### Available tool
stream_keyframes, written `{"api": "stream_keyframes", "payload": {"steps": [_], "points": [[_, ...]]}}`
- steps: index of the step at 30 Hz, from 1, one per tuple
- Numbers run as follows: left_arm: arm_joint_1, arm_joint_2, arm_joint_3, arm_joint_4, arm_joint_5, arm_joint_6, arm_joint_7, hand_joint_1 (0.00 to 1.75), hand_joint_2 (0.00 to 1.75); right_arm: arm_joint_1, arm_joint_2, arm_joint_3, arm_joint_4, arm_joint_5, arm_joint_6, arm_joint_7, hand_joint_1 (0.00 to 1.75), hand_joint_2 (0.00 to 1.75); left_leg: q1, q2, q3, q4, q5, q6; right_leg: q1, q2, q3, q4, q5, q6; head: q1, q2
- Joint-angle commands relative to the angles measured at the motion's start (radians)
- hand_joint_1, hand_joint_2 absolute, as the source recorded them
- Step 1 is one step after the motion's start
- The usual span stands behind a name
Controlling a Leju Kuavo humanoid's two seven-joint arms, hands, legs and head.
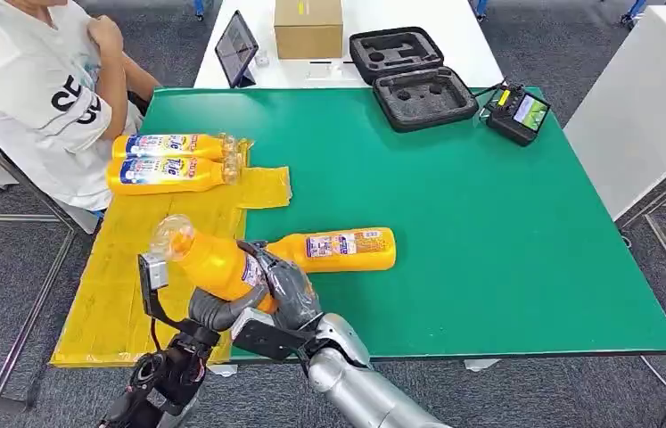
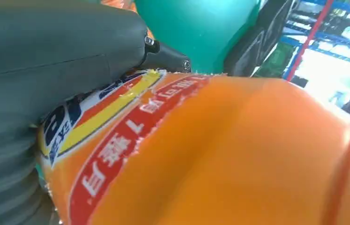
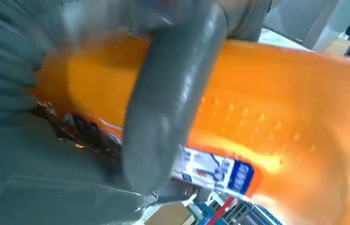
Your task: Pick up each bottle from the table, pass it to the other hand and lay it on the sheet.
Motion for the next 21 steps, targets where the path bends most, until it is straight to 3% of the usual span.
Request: {"api": "stream_keyframes", "payload": {"steps": [1, 2, 6, 9, 11, 13, 18, 21], "points": [[-0.071, -0.028, 0.036, -0.025, -0.040, 0.062, -0.040, 1.75, 1.75, 0.073, -0.026, 0.077, -0.103, 0.096, -0.145, -0.028, 0.00, 0.00, 0.001, -0.004, 0.002, 0.000, -0.001, -0.001, 0.001, -0.003, 0.003, -0.001, -0.002, -0.001, 0.000, 0.000], [-0.073, -0.029, 0.048, -0.019, -0.039, 0.065, -0.040, 1.75, 1.75, 0.091, -0.039, 0.085, -0.162, 0.125, -0.201, -0.028, 0.00, 0.00, 0.001, -0.005, 0.003, 0.000, -0.002, -0.001, 0.001, -0.004, 0.005, 0.000, -0.003, -0.001, 0.000, 0.000], [-0.079, -0.026, 0.058, -0.008, -0.037, 0.064, -0.038, 1.75, 1.75, 0.109, -0.056, 0.097, -0.230, 0.148, -0.209, 0.002, 0.00, 0.00, 0.001, -0.005, 0.003, 0.001, -0.002, -0.001, 0.001, -0.003, 0.005, 0.000, -0.003, -0.001, 0.001, 0.000], [-0.091, -0.033, 0.084, 0.009, -0.049, 0.109, -0.054, 1.75, 1.75, 0.215, -0.005, -0.100, -0.453, 0.385, -0.222, -0.072, 0.00, 0.00, 0.001, -0.004, 0.001, 0.000, -0.001, -0.001, 0.001, -0.003, 0.003, 0.000, -0.002, -0.001, 0.000, 0.000], [-0.110, -0.031, 0.099, 0.027, -0.040, 0.121, -0.052, 1.75, 1.75, 0.244, 0.003, -0.122, -0.568, 0.426, -0.222, -0.072, 0.00, 0.00, 0.001, -0.006, 0.003, 0.001, -0.002, -0.001, 0.001, -0.005, 0.005, 0.001, -0.004, -0.001, 0.000, 0.000], [-0.122, -0.030, 0.119, 0.042, -0.039, 0.141, -0.059, 1.75, 1.75, 0.256, -0.003, -0.112, -0.641, 0.414, -0.222, -0.072, 0.00, 0.00, 0.001, -0.005, -0.001, 0.001, -0.001, -0.001, 0.000, -0.005, 0.001, 0.001, -0.002, -0.001, 0.001, 0.000], [-0.114, -0.028, 0.177, 0.044, -0.077, 0.232, -0.117, 1.75, 1.75, 0.270, -0.005, -0.094, -0.704, 0.413, -0.222, -0.072, 0.00, 0.00, 0.002, 0.002, 0.004, 0.000, -0.003, -0.002, 0.002, 0.002, 0.005, -0.001, -0.002, -0.002, 0.001, 0.000], [-0.111, -0.021, 0.220, 0.047, -0.162, 0.334, -0.182, 1.75, 1.75, 0.292, -0.016, -0.071, -0.781, 0.406, -0.222, -0.072, 0.00, 0.00, 0.001, -0.002, 0.006, 0.000, -0.003, -0.002, 0.001, -0.002, 0.007, 0.000, -0.004, -0.002, 0.001, 0.000]]}}
